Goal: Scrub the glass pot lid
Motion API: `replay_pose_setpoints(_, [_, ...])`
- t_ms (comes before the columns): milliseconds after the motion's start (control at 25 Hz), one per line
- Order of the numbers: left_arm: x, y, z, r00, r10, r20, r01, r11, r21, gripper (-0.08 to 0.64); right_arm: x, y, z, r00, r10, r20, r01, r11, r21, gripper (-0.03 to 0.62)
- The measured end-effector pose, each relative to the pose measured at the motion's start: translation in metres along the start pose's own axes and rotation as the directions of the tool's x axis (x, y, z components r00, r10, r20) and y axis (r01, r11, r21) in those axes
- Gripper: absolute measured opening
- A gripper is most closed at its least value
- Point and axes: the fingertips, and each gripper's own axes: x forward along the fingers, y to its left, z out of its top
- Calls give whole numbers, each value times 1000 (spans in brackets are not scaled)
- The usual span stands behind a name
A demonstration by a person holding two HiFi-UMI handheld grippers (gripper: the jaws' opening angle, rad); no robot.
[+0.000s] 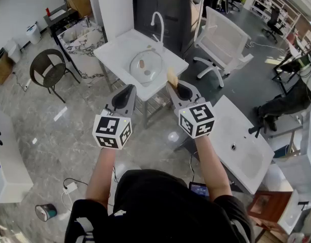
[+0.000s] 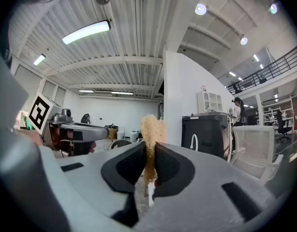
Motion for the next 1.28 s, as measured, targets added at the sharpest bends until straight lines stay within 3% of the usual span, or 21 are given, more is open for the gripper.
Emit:
replay_pose_setpoints(280, [-1, -9, -4, 1000, -4, -5, 4, 1000, -5, 18, -6, 8, -5, 999, 37, -5, -37, 999, -39, 25])
replay_pose_setpoints(680, [5, -2, -14, 1000, 6, -25, -6, 1000, -22, 18, 2, 2, -17, 999, 41, -21, -41, 999, 0, 25])
replay_pose_setpoints(1280, [67, 52, -30, 999, 5, -40, -7, 999, -49, 18, 76, -29, -32, 997, 46, -55, -46, 999, -5, 25])
